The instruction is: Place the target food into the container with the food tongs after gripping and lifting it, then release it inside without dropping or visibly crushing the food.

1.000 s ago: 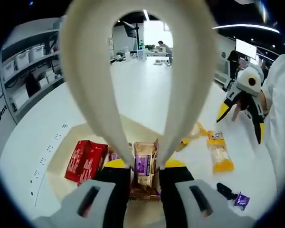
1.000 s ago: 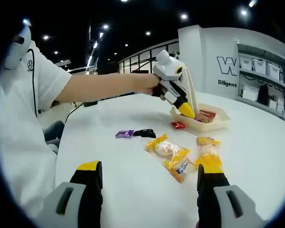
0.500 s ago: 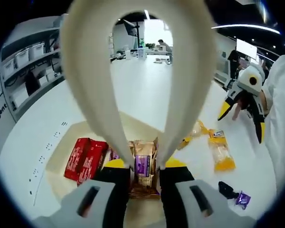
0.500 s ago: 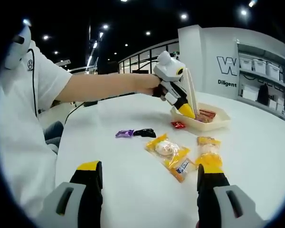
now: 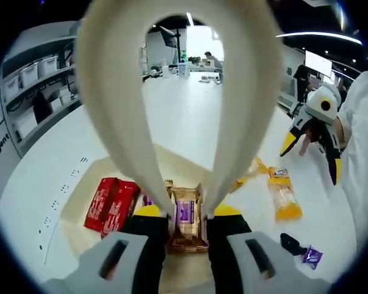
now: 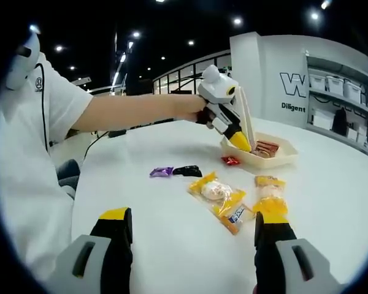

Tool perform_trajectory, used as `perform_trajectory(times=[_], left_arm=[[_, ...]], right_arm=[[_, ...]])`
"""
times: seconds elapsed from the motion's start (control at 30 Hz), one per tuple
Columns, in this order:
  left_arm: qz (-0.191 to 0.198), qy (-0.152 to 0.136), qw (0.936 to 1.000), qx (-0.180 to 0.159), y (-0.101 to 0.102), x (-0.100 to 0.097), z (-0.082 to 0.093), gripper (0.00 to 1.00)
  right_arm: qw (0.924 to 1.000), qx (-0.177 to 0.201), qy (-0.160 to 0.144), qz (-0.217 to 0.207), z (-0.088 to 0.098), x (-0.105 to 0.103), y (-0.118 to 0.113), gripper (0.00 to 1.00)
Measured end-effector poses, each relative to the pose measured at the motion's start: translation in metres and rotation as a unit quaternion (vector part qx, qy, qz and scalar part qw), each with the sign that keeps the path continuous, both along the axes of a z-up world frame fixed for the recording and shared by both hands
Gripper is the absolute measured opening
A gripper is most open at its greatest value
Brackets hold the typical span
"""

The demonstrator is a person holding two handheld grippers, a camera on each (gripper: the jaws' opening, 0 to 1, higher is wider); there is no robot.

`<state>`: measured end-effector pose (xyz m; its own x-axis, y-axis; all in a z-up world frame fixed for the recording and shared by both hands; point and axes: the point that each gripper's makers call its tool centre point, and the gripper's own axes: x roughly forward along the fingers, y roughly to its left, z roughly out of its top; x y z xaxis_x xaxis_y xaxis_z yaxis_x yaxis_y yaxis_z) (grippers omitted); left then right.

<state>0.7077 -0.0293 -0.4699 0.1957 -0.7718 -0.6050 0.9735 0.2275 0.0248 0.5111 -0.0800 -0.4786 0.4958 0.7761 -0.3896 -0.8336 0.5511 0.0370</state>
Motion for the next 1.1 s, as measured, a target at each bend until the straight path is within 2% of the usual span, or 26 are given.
perform_trajectory(times=[0.17, 0.7, 1.1], left_arm=[[0.008, -0.001, 1.0000, -0.003, 0.008, 0.004, 0.003, 0.24], [0.021, 0.018, 0.9995, -0.012, 0.011, 0.006, -0.003, 0.25], [0.024, 0.011, 0.9993, -0.026, 0.015, 0.003, 0.009, 0.25]], right_arm=[[1.0000, 0.001, -0.001, 0.000, 0.001, 0.000, 0.000, 0.81], [1.0000, -0.001, 0.001, -0.001, -0.001, -0.001, -0.001, 0.81], [1.0000, -0.002, -0.001, 0.001, 0.001, 0.000, 0.002, 0.81]])
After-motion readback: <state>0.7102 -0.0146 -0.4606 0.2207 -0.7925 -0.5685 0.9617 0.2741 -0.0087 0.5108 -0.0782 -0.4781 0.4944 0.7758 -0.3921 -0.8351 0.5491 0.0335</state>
